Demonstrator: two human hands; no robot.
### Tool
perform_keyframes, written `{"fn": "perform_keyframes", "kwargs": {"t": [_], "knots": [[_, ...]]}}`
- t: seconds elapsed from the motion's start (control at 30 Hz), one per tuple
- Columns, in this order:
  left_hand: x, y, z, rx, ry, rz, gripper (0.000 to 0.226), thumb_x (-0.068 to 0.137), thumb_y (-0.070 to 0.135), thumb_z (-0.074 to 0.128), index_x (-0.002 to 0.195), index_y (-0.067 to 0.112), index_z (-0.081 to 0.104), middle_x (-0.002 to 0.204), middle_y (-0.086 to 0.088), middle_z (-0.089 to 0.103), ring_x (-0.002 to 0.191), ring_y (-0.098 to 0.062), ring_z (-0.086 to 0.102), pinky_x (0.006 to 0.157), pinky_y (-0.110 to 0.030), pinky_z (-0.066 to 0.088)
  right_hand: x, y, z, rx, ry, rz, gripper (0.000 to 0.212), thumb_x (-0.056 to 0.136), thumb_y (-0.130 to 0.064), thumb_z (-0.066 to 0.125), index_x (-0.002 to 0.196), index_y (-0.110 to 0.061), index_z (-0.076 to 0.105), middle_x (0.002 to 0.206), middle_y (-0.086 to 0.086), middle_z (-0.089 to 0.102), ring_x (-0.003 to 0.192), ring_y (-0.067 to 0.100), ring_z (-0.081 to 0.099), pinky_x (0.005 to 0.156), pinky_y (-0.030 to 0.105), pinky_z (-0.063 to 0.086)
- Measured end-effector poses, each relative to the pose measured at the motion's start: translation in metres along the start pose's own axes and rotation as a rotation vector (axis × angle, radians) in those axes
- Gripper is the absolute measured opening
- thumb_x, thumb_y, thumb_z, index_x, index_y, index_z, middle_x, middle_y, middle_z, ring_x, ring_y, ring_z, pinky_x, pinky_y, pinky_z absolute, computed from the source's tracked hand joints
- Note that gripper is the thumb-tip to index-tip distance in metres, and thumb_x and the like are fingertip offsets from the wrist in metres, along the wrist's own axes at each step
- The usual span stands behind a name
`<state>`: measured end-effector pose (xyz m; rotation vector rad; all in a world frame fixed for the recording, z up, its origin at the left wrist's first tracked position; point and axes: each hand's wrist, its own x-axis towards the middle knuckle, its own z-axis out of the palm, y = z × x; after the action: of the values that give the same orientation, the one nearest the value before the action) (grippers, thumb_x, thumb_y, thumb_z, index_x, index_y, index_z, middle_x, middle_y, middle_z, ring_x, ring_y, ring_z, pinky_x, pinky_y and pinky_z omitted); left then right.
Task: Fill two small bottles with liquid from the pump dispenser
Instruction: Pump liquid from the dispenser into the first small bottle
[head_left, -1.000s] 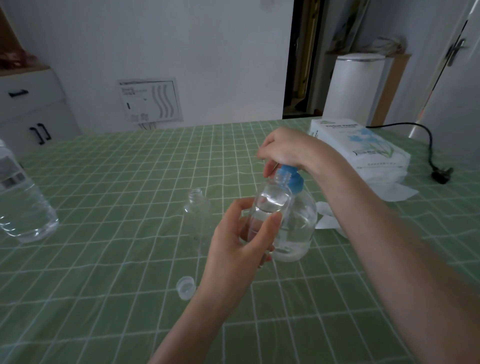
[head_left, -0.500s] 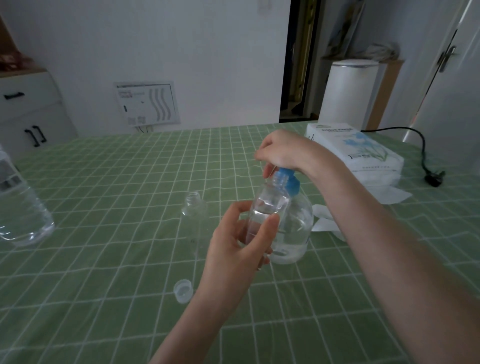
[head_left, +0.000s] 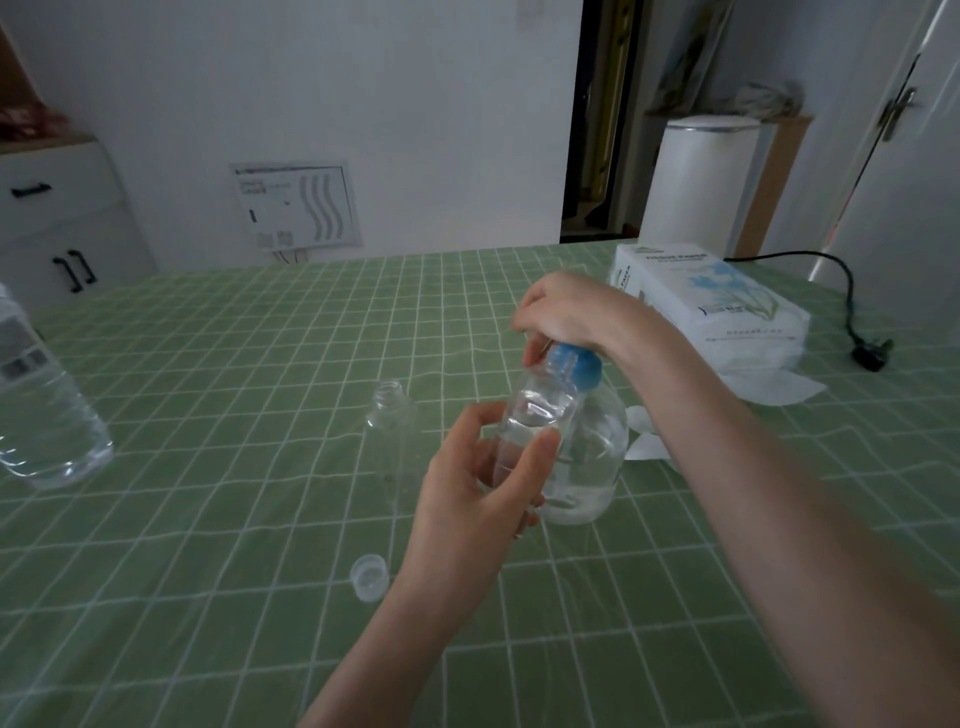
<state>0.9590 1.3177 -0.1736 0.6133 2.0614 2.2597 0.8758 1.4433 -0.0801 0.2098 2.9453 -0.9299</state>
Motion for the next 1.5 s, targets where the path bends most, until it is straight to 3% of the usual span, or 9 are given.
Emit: {"fn": "perform_keyframes", "kwargs": {"t": [0.2,0.5,1.13,1.37,1.5], "knots": [[0.0005,0.0024,-0.0009,-0.018,-0.005,0.004,0.034,0.065,0.049,0.063,0.091,0.028,0.06,0.064,0.001,0.066,0.05,-0.005,0.055,0.046,-0.015,0.043,-0.0016,-0.0044,-0.0074,-0.033,0.049,-0.022,0.033,0.097,-0.022,0.05,0.117,-0.001,0.064,0.103,0.015,0.073,0.102,0.028,0.068,0.093,0.037,0.048],[-0.0004,0.0007,-0.0015,-0.005,-0.008,0.001,0.029,0.066,0.049,0.063,0.089,0.031,0.061,0.065,-0.001,0.066,0.052,-0.006,0.056,0.047,-0.015,0.043,0.0022,-0.001,-0.0017,-0.027,-0.008,0.005,0.034,0.096,-0.022,0.05,0.121,-0.002,0.061,0.11,0.016,0.069,0.105,0.029,0.065,0.101,0.04,0.045],[-0.0009,0.0034,-0.001,-0.012,-0.006,0.0,0.034,0.065,0.049,0.063,0.091,0.028,0.06,0.064,0.002,0.066,0.05,-0.004,0.055,0.046,-0.015,0.043,0.001,-0.0019,-0.006,-0.024,-0.011,-0.007,0.036,0.096,-0.026,0.049,0.123,-0.003,0.058,0.109,0.015,0.07,0.105,0.029,0.064,0.09,0.037,0.045],[-0.0022,0.0027,-0.0005,0.007,-0.013,-0.01,0.034,0.065,0.05,0.062,0.091,0.028,0.06,0.065,0.002,0.067,0.05,-0.004,0.055,0.046,-0.016,0.044,0.0004,0.0013,0.0002,0.006,-0.023,0.002,0.038,0.096,-0.023,0.049,0.127,-0.001,0.056,0.116,0.018,0.067,0.108,0.031,0.063,0.1,0.041,0.044],[-0.0012,0.0031,-0.0001,0.003,-0.022,-0.002,0.027,0.066,0.048,0.061,0.088,0.032,0.059,0.064,0.004,0.068,0.049,-0.004,0.055,0.045,-0.017,0.044,-0.0025,0.0001,-0.0011,-0.015,0.011,-0.027,0.033,0.097,-0.022,0.049,0.119,0.0,0.06,0.11,0.018,0.069,0.104,0.031,0.066,0.099,0.04,0.047]]}}
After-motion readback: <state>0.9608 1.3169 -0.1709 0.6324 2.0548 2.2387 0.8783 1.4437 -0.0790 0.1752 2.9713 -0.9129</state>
